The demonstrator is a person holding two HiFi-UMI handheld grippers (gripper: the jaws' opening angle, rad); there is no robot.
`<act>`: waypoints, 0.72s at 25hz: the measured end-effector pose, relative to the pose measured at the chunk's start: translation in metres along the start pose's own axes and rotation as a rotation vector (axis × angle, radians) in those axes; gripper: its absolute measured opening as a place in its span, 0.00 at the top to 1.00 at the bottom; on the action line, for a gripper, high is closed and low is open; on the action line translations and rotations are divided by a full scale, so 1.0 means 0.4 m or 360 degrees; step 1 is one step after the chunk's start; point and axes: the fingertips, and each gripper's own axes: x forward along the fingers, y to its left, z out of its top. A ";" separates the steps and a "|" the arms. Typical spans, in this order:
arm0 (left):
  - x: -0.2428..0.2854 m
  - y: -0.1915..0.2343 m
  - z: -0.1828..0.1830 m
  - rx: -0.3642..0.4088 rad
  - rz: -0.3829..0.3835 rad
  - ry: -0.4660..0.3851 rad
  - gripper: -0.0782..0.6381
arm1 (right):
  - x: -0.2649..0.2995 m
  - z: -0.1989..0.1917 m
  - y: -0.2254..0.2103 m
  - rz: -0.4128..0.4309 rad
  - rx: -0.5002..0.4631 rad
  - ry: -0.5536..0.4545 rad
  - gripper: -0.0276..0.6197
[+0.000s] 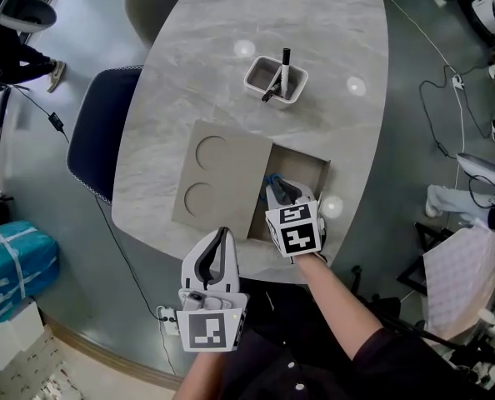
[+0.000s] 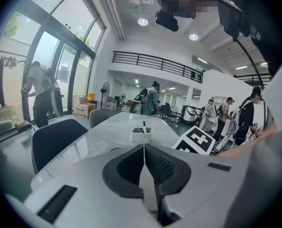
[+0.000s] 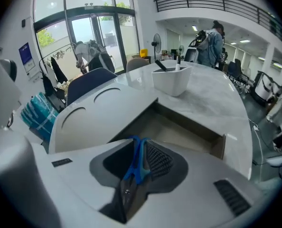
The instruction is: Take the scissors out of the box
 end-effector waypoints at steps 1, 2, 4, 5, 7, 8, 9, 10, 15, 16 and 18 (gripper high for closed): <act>0.001 0.001 -0.003 -0.0010 0.0003 0.0012 0.87 | 0.009 -0.004 0.004 0.0003 -0.0002 0.0019 0.84; 0.002 0.002 -0.005 -0.0018 0.0006 0.0025 0.87 | 0.016 -0.006 0.008 0.0004 -0.0009 0.0042 0.83; 0.006 0.006 -0.004 -0.0012 0.0012 0.0024 0.87 | 0.027 -0.010 0.011 -0.0014 -0.0038 0.0090 0.81; 0.007 0.007 -0.003 -0.0007 0.0013 0.0020 0.87 | 0.031 -0.011 0.011 -0.0027 -0.0048 0.0104 0.81; 0.006 0.006 -0.005 -0.0015 0.0011 0.0034 0.87 | 0.038 -0.014 0.013 -0.0045 -0.0045 0.0098 0.80; 0.006 0.006 -0.005 -0.0018 0.0012 0.0038 0.87 | 0.040 -0.015 0.015 -0.0049 -0.0041 0.0081 0.80; 0.006 0.006 -0.004 -0.0017 0.0013 0.0039 0.87 | 0.040 -0.015 0.016 -0.0050 -0.0039 0.0064 0.80; 0.007 0.006 -0.001 -0.0012 0.0014 0.0037 0.87 | 0.038 -0.015 0.015 -0.0050 -0.0037 0.0054 0.81; 0.007 -0.011 0.021 0.0000 -0.0001 0.0004 0.87 | 0.033 -0.014 0.001 -0.0027 -0.0022 0.0099 0.85; 0.005 -0.015 0.027 0.0002 -0.0003 -0.0008 0.87 | 0.028 -0.011 -0.003 -0.0032 -0.0023 0.0100 0.85; 0.000 -0.023 0.036 0.0008 -0.0007 -0.0018 0.87 | 0.011 0.004 -0.016 -0.0050 -0.0010 0.0067 0.85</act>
